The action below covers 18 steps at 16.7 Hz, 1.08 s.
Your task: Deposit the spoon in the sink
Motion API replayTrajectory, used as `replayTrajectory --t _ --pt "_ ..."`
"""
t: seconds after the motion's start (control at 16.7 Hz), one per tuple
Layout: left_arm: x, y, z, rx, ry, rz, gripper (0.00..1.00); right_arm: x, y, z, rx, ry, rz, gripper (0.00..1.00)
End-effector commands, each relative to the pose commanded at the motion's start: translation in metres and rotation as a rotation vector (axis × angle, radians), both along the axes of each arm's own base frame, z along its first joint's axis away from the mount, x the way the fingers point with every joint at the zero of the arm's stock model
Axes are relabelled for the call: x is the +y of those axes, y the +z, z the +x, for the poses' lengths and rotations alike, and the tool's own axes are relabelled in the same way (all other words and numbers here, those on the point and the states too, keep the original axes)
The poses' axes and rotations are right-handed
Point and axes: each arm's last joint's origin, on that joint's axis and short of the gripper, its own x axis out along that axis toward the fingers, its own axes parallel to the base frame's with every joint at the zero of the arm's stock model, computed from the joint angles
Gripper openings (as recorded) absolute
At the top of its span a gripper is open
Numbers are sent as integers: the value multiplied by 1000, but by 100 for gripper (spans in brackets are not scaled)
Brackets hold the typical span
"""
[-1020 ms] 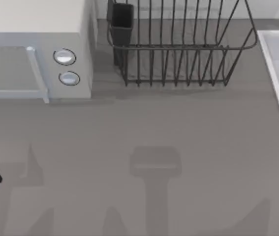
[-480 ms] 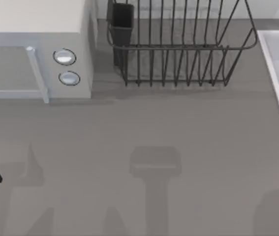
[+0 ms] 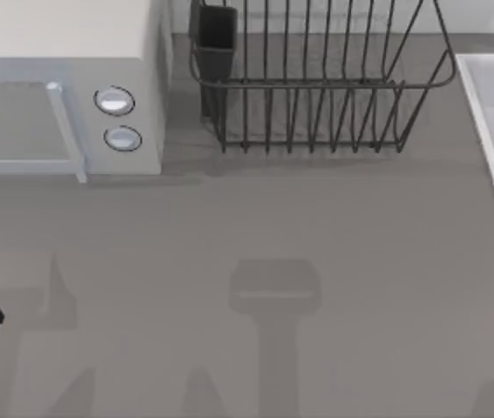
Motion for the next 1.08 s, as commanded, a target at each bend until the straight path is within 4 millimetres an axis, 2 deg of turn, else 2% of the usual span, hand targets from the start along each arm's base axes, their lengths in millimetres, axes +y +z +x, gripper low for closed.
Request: replayTrajectory --t 0.18,0.3,0.78,0.9,1.08 --pt "0 0 0 0 0 0 100 1 -1 0 -2 3 -1 100" --pt "0 0 0 0 0 0 100 0 -11 2 3 1 2 100" --pt "0 0 0 0 0 0 100 -1 -92 7 -6 0 -3 100" --pt "0 0 0 0 0 0 100 0 -100 6 0 0 0 100" --pt "0 0 0 0 0 0 100 0 -100 6 0 0 0 100"
